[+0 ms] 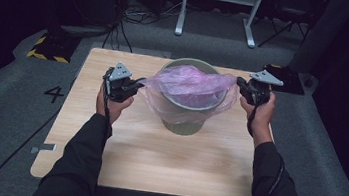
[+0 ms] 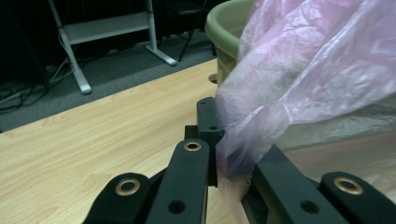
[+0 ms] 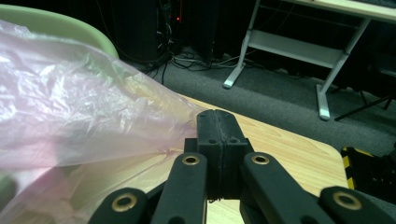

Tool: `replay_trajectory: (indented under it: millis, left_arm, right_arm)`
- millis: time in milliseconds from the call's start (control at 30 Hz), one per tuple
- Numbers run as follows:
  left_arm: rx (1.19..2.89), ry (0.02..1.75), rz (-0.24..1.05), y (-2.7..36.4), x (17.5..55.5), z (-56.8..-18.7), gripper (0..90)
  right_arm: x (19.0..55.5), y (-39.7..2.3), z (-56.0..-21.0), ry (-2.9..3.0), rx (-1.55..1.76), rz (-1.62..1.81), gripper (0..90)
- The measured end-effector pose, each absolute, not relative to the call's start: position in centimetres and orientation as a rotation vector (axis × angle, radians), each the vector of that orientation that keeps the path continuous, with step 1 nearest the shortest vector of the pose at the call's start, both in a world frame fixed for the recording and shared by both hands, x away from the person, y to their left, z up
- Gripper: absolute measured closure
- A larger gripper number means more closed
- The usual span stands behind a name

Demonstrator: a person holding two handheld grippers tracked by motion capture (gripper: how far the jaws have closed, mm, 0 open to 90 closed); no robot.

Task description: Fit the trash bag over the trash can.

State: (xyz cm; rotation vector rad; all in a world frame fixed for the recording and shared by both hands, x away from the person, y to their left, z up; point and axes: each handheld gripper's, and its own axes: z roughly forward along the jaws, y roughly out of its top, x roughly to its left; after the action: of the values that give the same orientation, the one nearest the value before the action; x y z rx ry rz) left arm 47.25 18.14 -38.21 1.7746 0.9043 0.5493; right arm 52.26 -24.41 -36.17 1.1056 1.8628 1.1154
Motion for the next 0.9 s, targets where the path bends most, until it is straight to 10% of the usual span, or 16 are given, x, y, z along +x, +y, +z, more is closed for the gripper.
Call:
replay_trajectory:
  millis: [533, 767, 900]
  left_arm:
    - [1.823, 0.943, 0.472, 17.3, 51.1, -40.2, 89.4]
    - [1.801, 0.873, 0.503, 17.6, 49.2, -39.5, 34.0]
    - [1.797, 0.789, 0.543, 18.2, 47.5, -38.2, 22.0]
  right_arm:
    - [54.8, -23.0, -38.3, 1.937, 1.148, 1.078, 89.9]
    - [54.6, -23.6, -39.2, 1.951, 1.175, 1.101, 89.9]
    - [54.4, -24.2, -39.0, 1.928, 1.177, 1.122, 89.9]
